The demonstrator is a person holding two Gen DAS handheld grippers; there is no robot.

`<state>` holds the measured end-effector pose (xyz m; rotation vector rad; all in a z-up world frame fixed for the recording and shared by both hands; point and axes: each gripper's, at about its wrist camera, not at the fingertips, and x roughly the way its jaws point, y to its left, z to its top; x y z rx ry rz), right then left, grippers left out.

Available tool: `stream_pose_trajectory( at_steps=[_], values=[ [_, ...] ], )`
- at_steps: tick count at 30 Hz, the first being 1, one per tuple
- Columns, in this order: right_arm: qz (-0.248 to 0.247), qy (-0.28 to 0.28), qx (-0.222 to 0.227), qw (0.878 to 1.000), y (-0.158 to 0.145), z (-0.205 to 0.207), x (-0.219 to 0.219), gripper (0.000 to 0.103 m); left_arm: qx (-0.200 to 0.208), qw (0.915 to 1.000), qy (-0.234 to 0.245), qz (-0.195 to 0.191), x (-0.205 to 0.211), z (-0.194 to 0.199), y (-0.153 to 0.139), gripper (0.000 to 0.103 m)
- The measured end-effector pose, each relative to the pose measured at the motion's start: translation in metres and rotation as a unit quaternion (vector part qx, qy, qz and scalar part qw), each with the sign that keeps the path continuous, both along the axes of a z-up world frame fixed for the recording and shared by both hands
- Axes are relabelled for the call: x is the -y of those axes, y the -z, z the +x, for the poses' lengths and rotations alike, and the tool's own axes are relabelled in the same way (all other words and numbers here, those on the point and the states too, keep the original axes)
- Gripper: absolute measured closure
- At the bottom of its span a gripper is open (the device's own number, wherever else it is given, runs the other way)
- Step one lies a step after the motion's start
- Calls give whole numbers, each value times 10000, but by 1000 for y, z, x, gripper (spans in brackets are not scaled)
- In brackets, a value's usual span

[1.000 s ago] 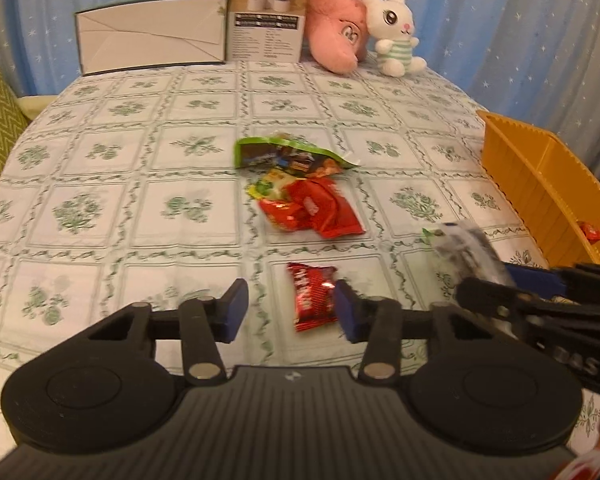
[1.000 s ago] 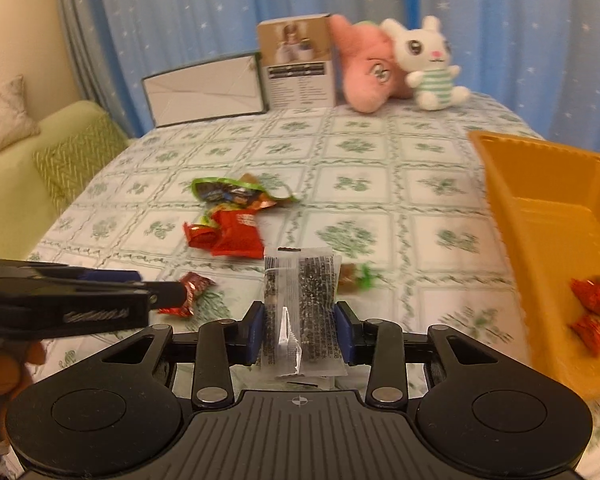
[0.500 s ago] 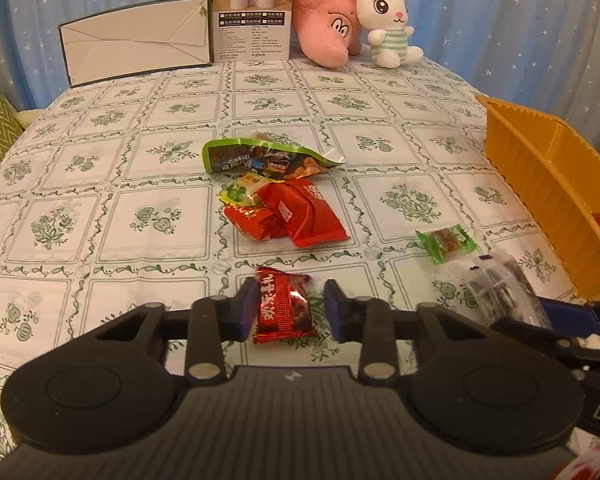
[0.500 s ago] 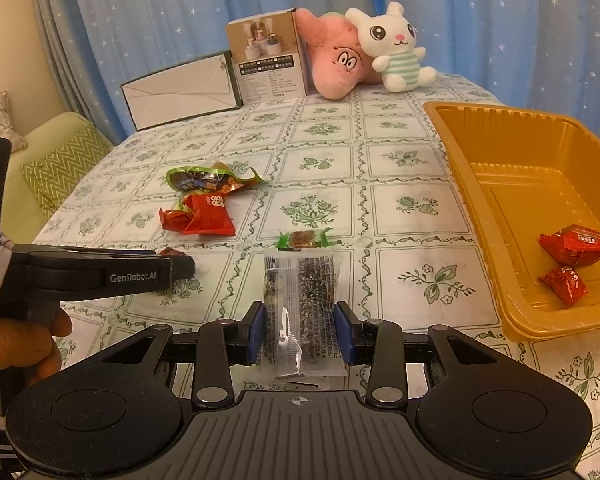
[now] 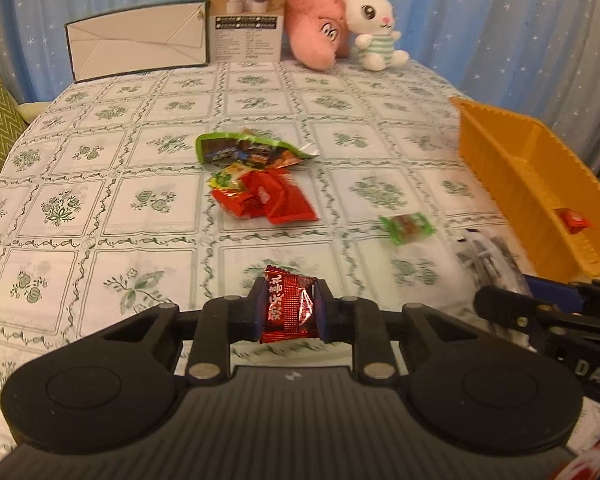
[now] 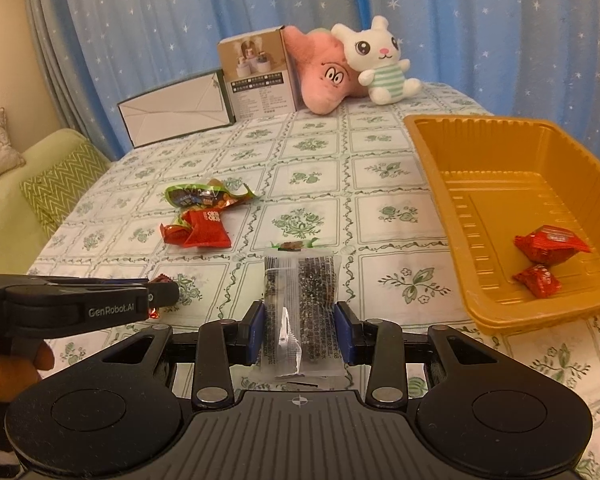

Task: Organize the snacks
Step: 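Carry the packet and candy over the orange tray and open both tools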

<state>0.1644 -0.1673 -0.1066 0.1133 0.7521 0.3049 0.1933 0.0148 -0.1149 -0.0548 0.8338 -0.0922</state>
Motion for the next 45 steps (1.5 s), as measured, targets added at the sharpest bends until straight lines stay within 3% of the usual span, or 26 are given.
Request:
stream_pose_trajectory(
  at_steps=[13, 26, 45],
  values=[
    [106, 518, 328, 9981, -44, -30, 48, 66, 278, 9983, 433, -256, 53, -25, -44, 82],
    [130, 1187, 526, 9914, -77, -31, 126, 66, 563, 9928, 941, -472, 117, -17, -78, 82],
    [40, 1545, 421, 9871, -93, -10, 182, 65, 563, 9848, 1541, -567, 183, 10, -88, 82]
  ],
)
